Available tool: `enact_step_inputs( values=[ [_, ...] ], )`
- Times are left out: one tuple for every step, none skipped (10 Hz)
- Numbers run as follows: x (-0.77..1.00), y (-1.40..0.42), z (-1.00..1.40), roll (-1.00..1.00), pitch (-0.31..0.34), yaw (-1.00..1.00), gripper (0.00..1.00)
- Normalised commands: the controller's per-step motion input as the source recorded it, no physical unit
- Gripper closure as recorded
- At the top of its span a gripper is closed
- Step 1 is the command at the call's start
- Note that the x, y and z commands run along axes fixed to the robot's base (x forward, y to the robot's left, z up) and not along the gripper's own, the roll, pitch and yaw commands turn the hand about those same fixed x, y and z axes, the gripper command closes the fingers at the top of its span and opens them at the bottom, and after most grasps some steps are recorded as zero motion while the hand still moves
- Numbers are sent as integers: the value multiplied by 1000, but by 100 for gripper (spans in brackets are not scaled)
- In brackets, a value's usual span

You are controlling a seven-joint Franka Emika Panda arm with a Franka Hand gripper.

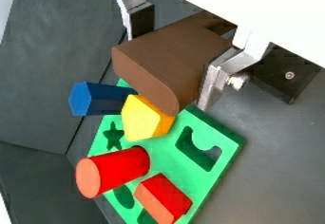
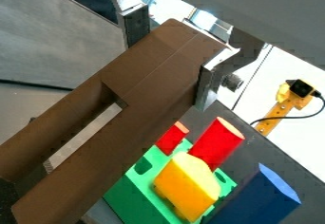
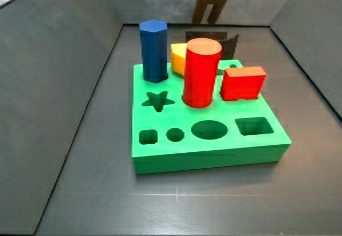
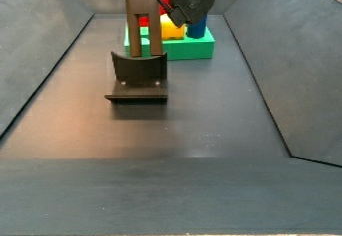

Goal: Pick up the square-circle object. Move up. Place the square-circle object on the fixture. Regrasp the square-circle object. Move to above the board. Insert the square-circle object.
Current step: Place the square-circle object on the fixture.

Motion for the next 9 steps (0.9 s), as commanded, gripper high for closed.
enact_step_inputs(
  values=[
    [63, 40, -7, -134, -48, -201, 100],
    [93, 30, -1000, -196, -61, -118, 100],
    [100, 30, -1000, -195, -70, -86, 100],
    [115, 33, -1000, -175, -82, -61, 100],
    [121, 37, -1000, -130, -80, -32, 100],
    [125, 37, -1000, -101, -75, -14, 100],
    [123, 37, -959, -91, -71, -3, 100],
    [102, 27, -712, -79, -61, 10, 100],
    [87, 19, -537, -70, -45, 16, 100]
  ],
)
